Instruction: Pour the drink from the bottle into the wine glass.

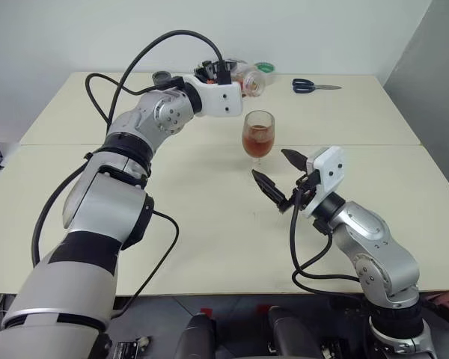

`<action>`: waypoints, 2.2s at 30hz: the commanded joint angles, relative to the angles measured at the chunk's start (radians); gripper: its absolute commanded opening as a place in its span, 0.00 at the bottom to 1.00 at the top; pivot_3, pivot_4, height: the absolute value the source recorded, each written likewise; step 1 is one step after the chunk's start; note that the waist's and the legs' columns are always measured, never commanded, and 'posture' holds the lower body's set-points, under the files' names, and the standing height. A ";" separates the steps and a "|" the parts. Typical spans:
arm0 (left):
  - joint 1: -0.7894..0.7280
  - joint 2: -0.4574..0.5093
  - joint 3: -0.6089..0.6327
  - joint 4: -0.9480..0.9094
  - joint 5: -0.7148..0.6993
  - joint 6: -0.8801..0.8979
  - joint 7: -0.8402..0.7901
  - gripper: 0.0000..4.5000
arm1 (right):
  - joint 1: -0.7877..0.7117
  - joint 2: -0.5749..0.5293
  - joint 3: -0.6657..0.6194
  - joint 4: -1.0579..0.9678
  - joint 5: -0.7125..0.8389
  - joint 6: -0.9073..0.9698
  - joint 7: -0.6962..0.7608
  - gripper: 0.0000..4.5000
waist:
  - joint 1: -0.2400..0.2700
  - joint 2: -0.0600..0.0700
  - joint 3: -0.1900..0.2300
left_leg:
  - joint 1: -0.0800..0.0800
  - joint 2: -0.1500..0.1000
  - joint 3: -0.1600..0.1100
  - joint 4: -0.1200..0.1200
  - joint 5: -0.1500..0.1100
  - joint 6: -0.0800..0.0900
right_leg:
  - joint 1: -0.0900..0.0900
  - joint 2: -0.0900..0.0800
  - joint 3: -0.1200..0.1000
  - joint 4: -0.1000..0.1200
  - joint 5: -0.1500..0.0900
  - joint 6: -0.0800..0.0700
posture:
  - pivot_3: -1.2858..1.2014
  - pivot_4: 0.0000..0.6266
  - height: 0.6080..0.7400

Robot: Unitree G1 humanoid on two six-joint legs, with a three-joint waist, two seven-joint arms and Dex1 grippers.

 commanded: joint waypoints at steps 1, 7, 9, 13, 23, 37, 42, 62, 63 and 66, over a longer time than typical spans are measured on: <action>-0.004 -0.020 0.116 -0.031 -0.146 0.070 -0.101 0.39 | -0.020 0.001 -0.012 -0.037 0.002 -0.033 -0.003 1.00 | -0.001 0.000 0.000 | 0.000 0.000 0.000 0.000 0.000 0.000 | 0.000 0.000 0.000 0.000 0.000 0.000 | 0.52 0.24 1.00; 0.054 -0.033 0.284 -0.084 -0.351 0.257 -0.258 0.39 | -0.034 -0.034 0.000 -0.051 0.012 -0.019 0.033 1.00 | -0.007 0.000 0.000 | 0.001 0.000 0.000 0.000 0.000 0.000 | 0.000 0.000 0.000 0.002 0.000 0.000 | 0.52 0.24 1.00; 0.099 -0.023 0.329 -0.122 -0.404 0.328 -0.296 0.39 | -0.042 -0.060 0.008 -0.056 0.020 -0.001 0.057 1.00 | -0.010 0.000 0.000 | 0.001 0.000 0.000 0.001 0.000 0.000 | 0.000 0.000 0.000 0.003 0.000 0.000 | 0.52 0.24 1.00; 0.218 0.014 0.414 -0.241 -0.501 0.499 -0.324 0.39 | -0.074 -0.105 0.026 -0.067 0.086 0.086 0.121 1.00 | -0.021 0.000 0.000 | 0.003 0.001 0.000 0.001 0.000 0.000 | 0.000 0.000 0.001 0.006 0.000 0.000 | 0.52 0.24 1.00; 0.550 0.077 0.575 -0.685 -0.670 0.966 -0.244 0.39 | -0.159 -0.127 0.074 0.009 0.149 0.164 0.190 1.00 | -0.032 0.000 0.000 | 0.003 0.002 -0.002 0.002 0.001 -0.001 | 0.000 0.000 0.001 0.007 0.000 0.000 | 0.52 0.24 1.00; 0.661 0.069 0.598 -0.752 -0.699 0.996 -0.199 0.39 | -0.206 -0.106 0.141 0.050 0.112 0.132 0.206 1.00 | -0.022 -0.001 -0.001 | 0.003 0.001 -0.001 0.002 0.001 -0.001 | 0.000 -0.001 0.001 0.007 0.000 0.000 | 0.52 0.24 1.00; 0.728 0.047 0.594 -0.803 -0.698 0.952 -0.172 0.55 | -0.204 -0.105 0.140 0.047 0.110 0.132 0.203 1.00 | -0.022 -0.001 -0.001 | 0.004 0.002 -0.001 0.002 0.001 -0.001 | 0.000 -0.001 0.001 0.007 0.000 -0.001 | 0.52 0.24 1.00; 0.987 0.019 0.612 -1.046 -0.710 0.842 -0.112 0.99 | 0.013 -0.077 0.152 0.141 -0.118 -0.236 0.127 1.00 | -0.010 -0.001 -0.001 | 0.004 0.003 0.001 0.000 0.000 -0.001 | 0.000 -0.002 0.002 0.005 0.000 0.000 | 0.52 0.24 1.00; 1.007 0.018 0.617 -1.064 -0.714 0.834 -0.110 0.99 | 0.038 -0.063 0.143 0.161 -0.142 -0.281 0.102 1.00 | -0.008 -0.001 -0.001 | 0.004 0.003 0.001 0.000 0.000 -0.001 | 0.000 -0.001 0.002 0.006 0.000 0.000 | 0.52 0.24 1.00; 1.065 0.009 0.626 -1.125 -0.727 0.855 -0.095 0.99 | 0.113 -0.030 0.122 0.212 -0.177 -0.380 0.064 1.00 | -0.005 -0.001 -0.001 | 0.005 0.003 0.001 0.000 0.001 -0.001 | 0.001 -0.001 0.002 0.005 0.000 0.000 | 0.52 0.24 1.00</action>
